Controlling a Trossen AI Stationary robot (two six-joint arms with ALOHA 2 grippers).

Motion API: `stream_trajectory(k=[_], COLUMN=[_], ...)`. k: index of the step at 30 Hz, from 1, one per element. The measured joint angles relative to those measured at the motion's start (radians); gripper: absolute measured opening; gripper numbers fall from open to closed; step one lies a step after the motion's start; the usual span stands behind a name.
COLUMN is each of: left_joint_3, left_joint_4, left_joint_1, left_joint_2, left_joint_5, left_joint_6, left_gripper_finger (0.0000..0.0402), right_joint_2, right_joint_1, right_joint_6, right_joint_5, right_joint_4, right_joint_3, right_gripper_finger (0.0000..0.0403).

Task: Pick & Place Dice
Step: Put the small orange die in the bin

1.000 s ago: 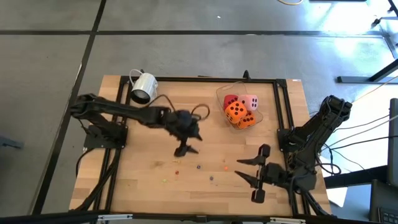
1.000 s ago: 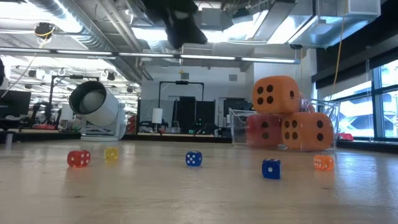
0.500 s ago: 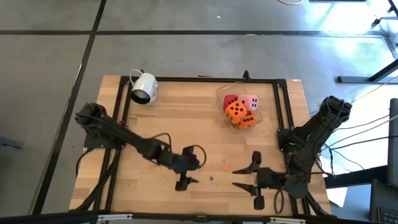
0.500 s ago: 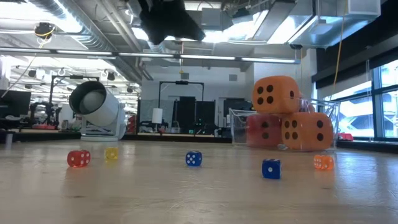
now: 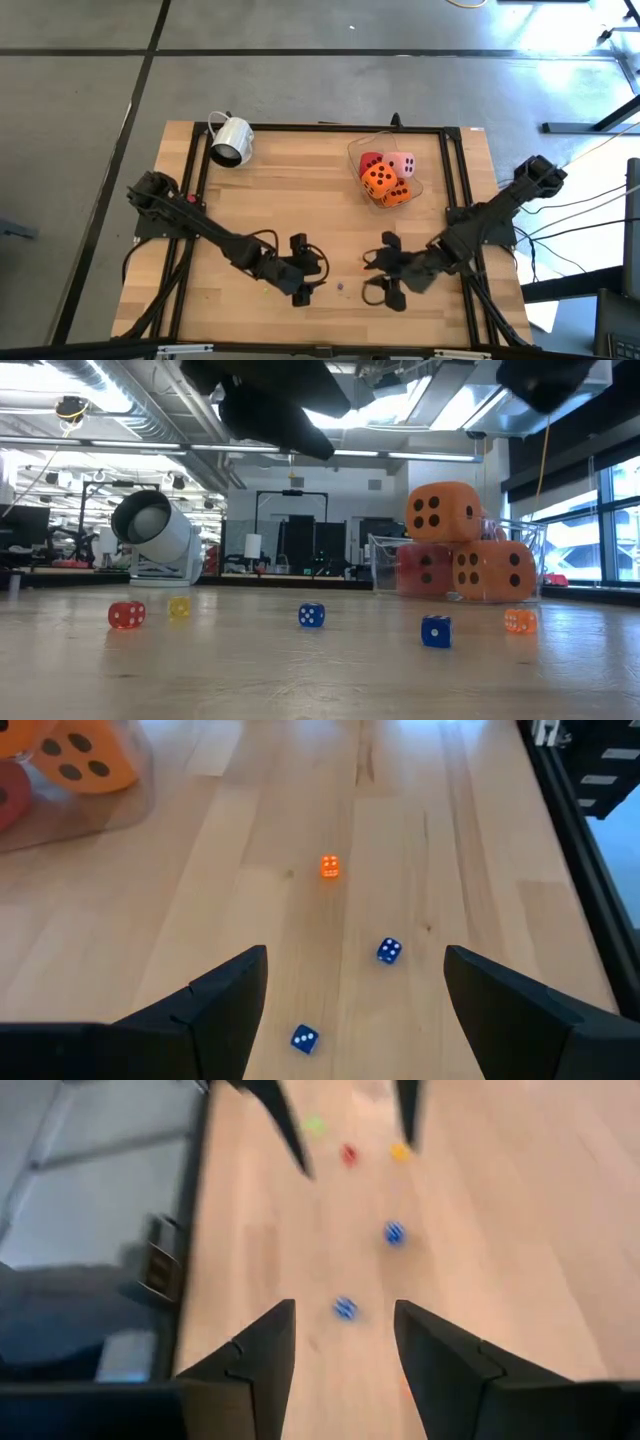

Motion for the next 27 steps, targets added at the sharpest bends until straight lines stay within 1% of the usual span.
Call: stream_trajectory(k=[2, 5, 10, 15, 20, 27], left_joint_3=[0.0, 0.0, 0.0, 0.0, 0.0, 0.0], left_joint_4=[0.003, 0.002, 0.005, 0.014, 0.018, 0.016], left_joint_1=[-0.002, -0.002, -0.002, -0.001, -0.001, -0.001], left_joint_2=[0.0, 0.0, 0.0, 0.0, 0.0, 0.0], left_joint_5=[-0.002, -0.002, -0.003, -0.007, -0.008, -0.008], left_joint_6=[0.0, 0.01, 0.027, 0.027, 0.027, 0.03], left_gripper_finger=[0.0294, 0.0294, 0.0294, 0.0294, 0.0294, 0.0294], right_joint_2=[0.0, 0.0, 0.004, 0.042, 0.128, 0.238], right_joint_1=[-0.018, -0.026, -0.028, -0.057, -0.098, -0.112], right_joint_6=[-0.021, -0.134, -0.305, -0.378, -0.385, -0.434], right_joint_5=[-0.019, -0.02, -0.019, -0.015, -0.096, -0.214], right_joint_4=[-0.052, -0.107, -0.125, -0.131, -0.125, -0.043], right_joint_3=[0.0, 0.0, 0.0, 0.0, 0.0, 0.0], right_gripper_finger=[0.0173, 0.0173, 0.0173, 0.0173, 0.0173, 0.0173])
